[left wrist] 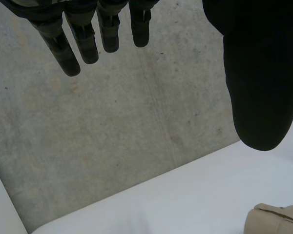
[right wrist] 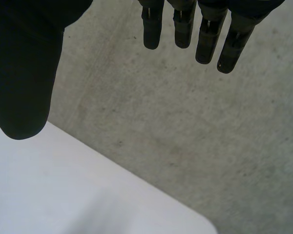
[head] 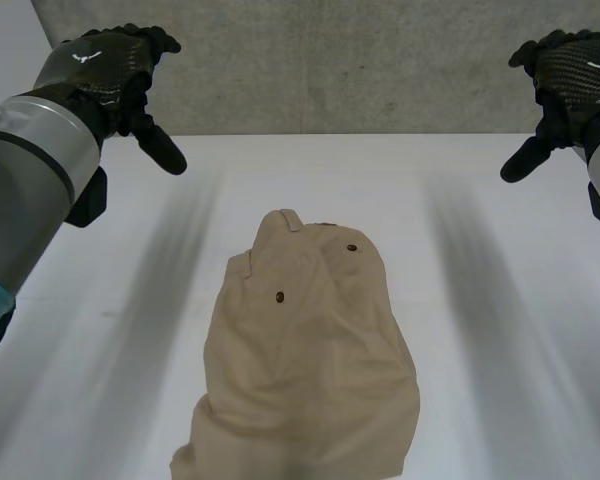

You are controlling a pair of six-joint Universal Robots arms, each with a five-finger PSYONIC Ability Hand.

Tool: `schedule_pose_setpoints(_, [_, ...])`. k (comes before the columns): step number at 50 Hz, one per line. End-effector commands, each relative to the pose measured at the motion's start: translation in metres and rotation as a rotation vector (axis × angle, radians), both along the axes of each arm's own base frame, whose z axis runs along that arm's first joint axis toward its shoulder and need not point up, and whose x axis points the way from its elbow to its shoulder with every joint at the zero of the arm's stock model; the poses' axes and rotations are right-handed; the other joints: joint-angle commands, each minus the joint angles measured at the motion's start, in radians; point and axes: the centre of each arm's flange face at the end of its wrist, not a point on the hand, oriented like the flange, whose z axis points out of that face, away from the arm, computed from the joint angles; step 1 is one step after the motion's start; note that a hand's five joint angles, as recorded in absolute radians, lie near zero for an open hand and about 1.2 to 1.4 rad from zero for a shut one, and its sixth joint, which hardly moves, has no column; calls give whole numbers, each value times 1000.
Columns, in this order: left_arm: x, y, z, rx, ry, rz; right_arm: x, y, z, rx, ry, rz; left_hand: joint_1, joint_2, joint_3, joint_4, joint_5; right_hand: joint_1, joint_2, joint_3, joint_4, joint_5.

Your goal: Fold the shorts.

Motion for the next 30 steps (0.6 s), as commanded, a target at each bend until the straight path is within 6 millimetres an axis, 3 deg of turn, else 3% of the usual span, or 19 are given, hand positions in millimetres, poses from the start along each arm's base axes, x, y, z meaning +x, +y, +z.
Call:
schedule_pose_setpoints(1, [6,2,-6,68,-8,4,0,0,-6,55,-42,8,10,-2,-12,-3,-20,-31,-47,-39,-61,-71])
schedule_pose_setpoints(14, [8,1,-9,88,4,17,3,2,-11,72,-33,26,8,-5,-15,-6,-23,-31,-47,-39,-61,-71])
schedule_pose_setpoints(23, [8,0,-14,99,0,18,16,7,-22,89,41,176,8,-5,-15,-6,-23,-31,-47,-39,-61,-71])
schedule_pose_setpoints(30, [-1,-9,-42,154,-48,-10,21,11,-25,79,98,243,8,-5,-15,-6,-23,-31,-47,-39,-61,-71])
